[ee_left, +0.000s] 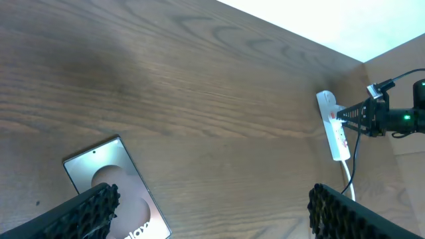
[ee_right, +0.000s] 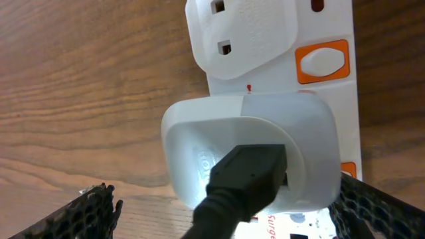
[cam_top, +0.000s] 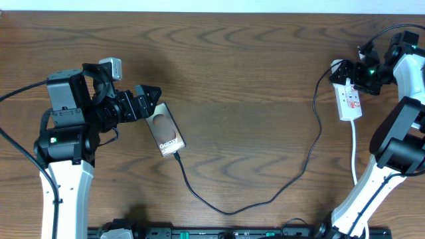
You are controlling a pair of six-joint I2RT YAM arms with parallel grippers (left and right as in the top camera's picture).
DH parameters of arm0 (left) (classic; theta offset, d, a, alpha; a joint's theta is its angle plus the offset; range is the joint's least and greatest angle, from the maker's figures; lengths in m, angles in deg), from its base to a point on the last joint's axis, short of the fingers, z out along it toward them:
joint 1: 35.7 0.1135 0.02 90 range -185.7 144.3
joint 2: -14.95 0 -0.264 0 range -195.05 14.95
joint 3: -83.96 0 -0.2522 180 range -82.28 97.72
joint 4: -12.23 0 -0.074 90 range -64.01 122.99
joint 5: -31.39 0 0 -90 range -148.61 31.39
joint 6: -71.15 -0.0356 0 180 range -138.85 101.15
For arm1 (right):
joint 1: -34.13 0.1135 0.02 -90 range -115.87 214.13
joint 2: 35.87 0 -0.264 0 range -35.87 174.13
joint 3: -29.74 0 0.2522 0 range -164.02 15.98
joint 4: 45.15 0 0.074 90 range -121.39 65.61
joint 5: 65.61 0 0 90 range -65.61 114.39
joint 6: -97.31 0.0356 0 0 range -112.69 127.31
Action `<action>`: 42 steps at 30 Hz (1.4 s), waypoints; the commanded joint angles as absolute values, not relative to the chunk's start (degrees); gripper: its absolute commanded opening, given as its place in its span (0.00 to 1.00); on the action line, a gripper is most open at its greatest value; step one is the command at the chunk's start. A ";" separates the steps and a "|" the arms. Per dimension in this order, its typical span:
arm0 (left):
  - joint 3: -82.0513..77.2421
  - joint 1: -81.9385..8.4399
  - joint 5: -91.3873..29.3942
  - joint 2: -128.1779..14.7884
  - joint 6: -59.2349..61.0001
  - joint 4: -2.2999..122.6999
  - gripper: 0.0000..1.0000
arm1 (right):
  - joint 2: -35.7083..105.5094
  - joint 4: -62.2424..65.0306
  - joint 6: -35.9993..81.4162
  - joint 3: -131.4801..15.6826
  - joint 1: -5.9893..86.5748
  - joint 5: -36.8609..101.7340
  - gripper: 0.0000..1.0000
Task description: Plug charger to phone and switch on socket
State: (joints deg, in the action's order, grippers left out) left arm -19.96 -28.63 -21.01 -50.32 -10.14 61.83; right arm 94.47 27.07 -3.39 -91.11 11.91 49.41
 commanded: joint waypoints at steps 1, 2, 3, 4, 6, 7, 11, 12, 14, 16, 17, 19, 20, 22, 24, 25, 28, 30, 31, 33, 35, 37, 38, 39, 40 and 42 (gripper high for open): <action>-19.80 -28.39 -20.66 -50.65 -11.17 62.00 0.93 | 94.65 27.98 -1.90 -91.13 14.21 53.71 0.98; -19.80 -28.41 -20.66 -50.65 -11.17 62.03 0.93 | 94.65 27.98 -1.90 -91.13 14.36 53.71 0.98; -19.80 -28.39 -20.66 -50.65 -11.17 62.03 0.93 | 94.65 27.98 -1.90 -91.15 14.49 53.71 0.98; -19.80 -28.39 -20.66 -50.65 -11.17 62.07 0.93 | 94.65 27.98 -1.90 -91.15 14.64 53.69 0.98; -19.80 -28.39 -20.68 -50.65 -11.17 62.29 0.93 | 94.65 27.98 -1.84 -91.13 14.86 53.71 0.98; -19.80 -28.39 -20.68 -50.65 -11.17 62.42 0.93 | 94.65 27.98 -1.68 -91.13 14.95 53.69 0.98; -19.80 -28.39 -20.68 -50.65 -11.17 62.81 0.93 | 94.65 27.81 -1.71 -91.13 15.06 53.69 0.98; -19.80 -28.39 -20.68 -50.65 -11.17 62.86 0.93 | 94.65 27.76 -1.71 -91.13 15.06 53.69 0.98; -19.80 -28.39 -20.68 -50.65 -11.17 62.88 0.93 | 94.65 27.76 -1.68 -91.13 15.06 53.71 0.98; -19.80 -28.39 -20.68 -50.65 -11.17 62.88 0.93 | 94.65 27.76 -1.68 -91.13 15.06 53.71 0.98; -19.80 -28.39 -20.68 -50.65 -11.17 62.86 0.93 | 94.65 27.74 -1.68 -91.13 15.06 53.74 0.98; -19.80 -28.39 -20.68 -50.65 -11.17 62.86 0.93 | 94.65 27.74 -1.60 -91.13 15.08 54.11 0.98; -19.80 -28.39 -20.68 -50.65 -11.17 62.86 0.93 | 94.65 27.72 -1.44 -91.13 15.10 54.20 0.98; -19.80 -28.39 -20.68 -50.65 -11.17 62.88 0.93 | 94.65 27.68 -1.27 -91.13 15.10 54.74 0.98; -19.80 -28.39 -20.68 -50.65 -11.17 62.88 0.93 | 94.65 27.70 -1.27 -91.13 15.10 54.81 0.98; -19.80 -28.39 -20.68 -50.65 -11.17 62.88 0.93 | 94.65 27.70 -1.27 -91.11 15.10 54.81 0.97; -19.80 -28.39 -20.68 -50.65 -11.17 62.88 0.93 | 94.65 27.70 -1.27 -90.94 15.12 54.89 0.98; -19.80 -28.39 -20.68 -50.65 -11.17 62.88 0.93 | 94.65 27.50 -1.27 -90.52 15.15 55.16 0.98; -19.80 -28.39 -20.68 -50.65 -11.17 62.88 0.93 | 94.65 27.26 -1.27 -90.17 15.19 55.22 0.97; -19.80 -28.39 -20.68 -50.65 -11.17 62.88 0.93 | 94.65 27.04 -1.27 -89.58 15.39 55.27 0.98; -19.80 -28.39 -20.68 -50.65 -11.17 62.88 0.93 | 94.65 26.96 -1.27 -89.17 15.63 55.33 0.98; -19.80 -28.39 -20.68 -50.65 -11.17 62.88 0.93 | 94.65 26.58 -1.27 -88.77 15.91 56.03 0.98; -19.80 -28.39 -20.68 -50.65 -11.17 62.88 0.93 | 94.65 26.39 -1.14 -88.66 16.06 56.60 0.97; -19.80 -28.39 -20.68 -50.65 -11.17 62.88 0.93 | 94.65 26.17 -0.59 -88.55 16.24 56.82 0.97; -19.80 -28.39 -20.68 -50.65 -11.17 62.88 0.93 | 94.65 25.99 -0.35 -88.51 16.44 56.97 0.97; -19.80 -28.39 -20.68 -50.65 -11.17 62.88 0.93 | 94.65 25.78 0.00 -88.47 16.85 56.93 0.97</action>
State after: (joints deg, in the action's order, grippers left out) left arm -19.96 -28.63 -21.01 -50.32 -10.14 62.75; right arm 94.14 25.71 -1.42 -90.32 12.92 48.42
